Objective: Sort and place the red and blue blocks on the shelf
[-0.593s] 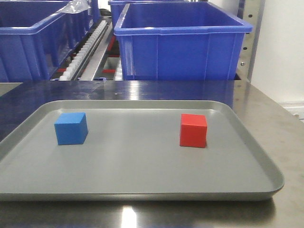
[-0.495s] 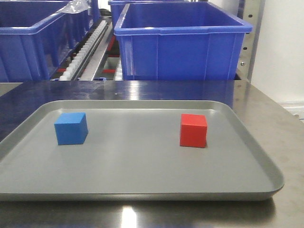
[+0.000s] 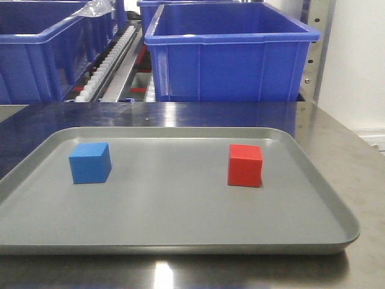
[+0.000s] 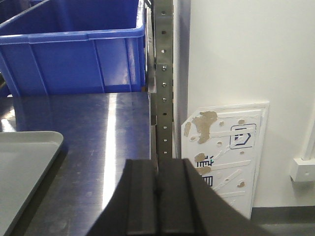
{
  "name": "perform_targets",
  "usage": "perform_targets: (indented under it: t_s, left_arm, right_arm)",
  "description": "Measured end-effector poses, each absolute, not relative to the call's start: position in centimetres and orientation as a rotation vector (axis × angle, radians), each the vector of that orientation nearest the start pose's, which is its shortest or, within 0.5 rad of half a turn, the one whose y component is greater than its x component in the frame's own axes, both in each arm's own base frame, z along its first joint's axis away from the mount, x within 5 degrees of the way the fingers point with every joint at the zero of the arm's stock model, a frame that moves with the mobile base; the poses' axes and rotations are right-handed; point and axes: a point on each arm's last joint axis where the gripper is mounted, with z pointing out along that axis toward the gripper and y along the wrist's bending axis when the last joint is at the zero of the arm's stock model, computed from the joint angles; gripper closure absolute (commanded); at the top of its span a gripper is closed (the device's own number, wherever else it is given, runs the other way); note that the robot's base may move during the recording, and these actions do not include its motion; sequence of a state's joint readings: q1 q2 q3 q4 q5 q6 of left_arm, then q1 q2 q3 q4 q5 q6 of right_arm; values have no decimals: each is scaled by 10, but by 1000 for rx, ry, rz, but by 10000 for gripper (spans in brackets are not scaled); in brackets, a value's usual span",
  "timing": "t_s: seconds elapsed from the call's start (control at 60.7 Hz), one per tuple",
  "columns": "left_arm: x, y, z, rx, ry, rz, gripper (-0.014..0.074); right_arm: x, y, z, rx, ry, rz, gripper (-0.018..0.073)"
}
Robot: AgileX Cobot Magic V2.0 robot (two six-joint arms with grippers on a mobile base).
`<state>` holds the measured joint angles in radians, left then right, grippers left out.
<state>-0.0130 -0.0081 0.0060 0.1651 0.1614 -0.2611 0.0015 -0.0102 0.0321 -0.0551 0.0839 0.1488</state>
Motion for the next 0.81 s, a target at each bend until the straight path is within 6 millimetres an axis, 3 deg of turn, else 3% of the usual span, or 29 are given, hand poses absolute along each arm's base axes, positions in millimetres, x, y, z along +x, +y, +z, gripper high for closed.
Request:
perform_targets:
  t_s: [0.808]
  left_arm:
    - [56,2,197,-90,1639,-63,474]
  right_arm:
    - [57,0,195,77,1588,71,505]
